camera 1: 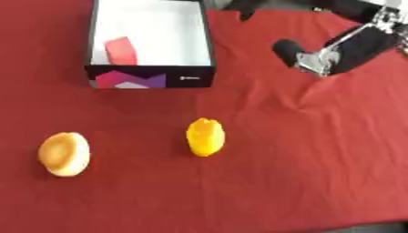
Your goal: Pick up objects on the table and place them in the box.
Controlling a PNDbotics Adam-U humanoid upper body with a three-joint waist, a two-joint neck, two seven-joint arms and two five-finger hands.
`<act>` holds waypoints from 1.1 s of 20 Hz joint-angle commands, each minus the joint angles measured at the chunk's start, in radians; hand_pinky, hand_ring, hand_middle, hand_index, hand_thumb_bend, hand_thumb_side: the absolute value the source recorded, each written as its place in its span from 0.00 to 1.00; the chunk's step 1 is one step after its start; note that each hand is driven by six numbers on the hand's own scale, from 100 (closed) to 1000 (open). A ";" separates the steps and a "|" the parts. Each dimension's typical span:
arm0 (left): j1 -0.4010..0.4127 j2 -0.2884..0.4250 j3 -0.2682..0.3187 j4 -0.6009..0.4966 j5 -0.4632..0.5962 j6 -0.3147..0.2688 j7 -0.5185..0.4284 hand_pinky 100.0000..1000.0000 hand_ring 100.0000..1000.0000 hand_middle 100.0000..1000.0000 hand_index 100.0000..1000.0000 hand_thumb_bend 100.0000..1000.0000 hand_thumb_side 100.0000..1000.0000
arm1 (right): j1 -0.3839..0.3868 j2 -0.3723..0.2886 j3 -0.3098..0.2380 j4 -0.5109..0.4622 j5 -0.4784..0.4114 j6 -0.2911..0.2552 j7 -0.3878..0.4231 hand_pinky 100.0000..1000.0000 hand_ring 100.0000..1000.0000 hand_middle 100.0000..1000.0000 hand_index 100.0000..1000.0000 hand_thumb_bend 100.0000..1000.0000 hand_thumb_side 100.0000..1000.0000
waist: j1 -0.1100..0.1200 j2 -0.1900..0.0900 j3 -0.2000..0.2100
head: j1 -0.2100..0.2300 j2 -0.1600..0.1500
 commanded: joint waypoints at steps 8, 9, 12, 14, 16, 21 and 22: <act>-0.007 0.021 0.000 -0.006 0.000 -0.001 -0.016 0.84 0.77 0.76 0.79 0.10 0.78 | -0.045 0.049 0.076 -0.012 0.095 0.033 0.132 0.98 0.84 0.72 0.86 0.00 0.31 | 0.010 -0.021 0.003 | -0.005 0.000; -0.006 0.021 -0.001 -0.006 0.001 -0.002 -0.017 0.84 0.77 0.76 0.79 0.10 0.78 | -0.052 0.057 0.087 -0.007 0.115 0.035 0.145 0.98 0.84 0.72 0.86 0.00 0.30 | 0.010 -0.021 0.003 | -0.006 0.001; -0.006 0.019 -0.003 -0.005 0.002 -0.002 -0.021 0.84 0.77 0.76 0.79 0.10 0.78 | -0.065 0.078 0.114 0.018 0.186 0.030 0.178 0.98 0.84 0.73 0.88 0.08 0.19 | 0.010 -0.021 0.003 | -0.008 0.004; -0.006 0.018 -0.003 -0.004 0.003 -0.002 -0.023 0.84 0.77 0.76 0.78 0.10 0.78 | -0.068 0.095 0.125 0.047 0.231 0.032 0.192 1.00 0.85 0.73 0.88 0.15 0.27 | 0.010 -0.020 0.004 | -0.008 0.005; -0.006 0.017 -0.004 -0.003 0.003 -0.001 -0.025 0.84 0.77 0.76 0.78 0.10 0.79 | -0.072 0.111 0.135 0.073 0.258 0.041 0.203 1.00 0.86 0.73 0.87 0.16 0.34 | 0.010 -0.020 0.004 | -0.007 0.006; -0.005 0.014 -0.005 -0.002 0.005 -0.001 -0.029 0.84 0.77 0.76 0.78 0.10 0.79 | -0.090 0.148 0.155 0.114 0.306 0.067 0.221 1.00 0.86 0.72 0.86 0.19 0.46 | 0.009 -0.020 0.005 | -0.007 0.007; -0.005 0.013 -0.005 -0.002 0.005 -0.001 -0.031 0.84 0.77 0.76 0.78 0.10 0.79 | -0.091 0.154 0.160 0.120 0.318 0.068 0.227 1.00 0.86 0.72 0.86 0.20 0.47 | 0.009 -0.020 0.006 | -0.006 0.007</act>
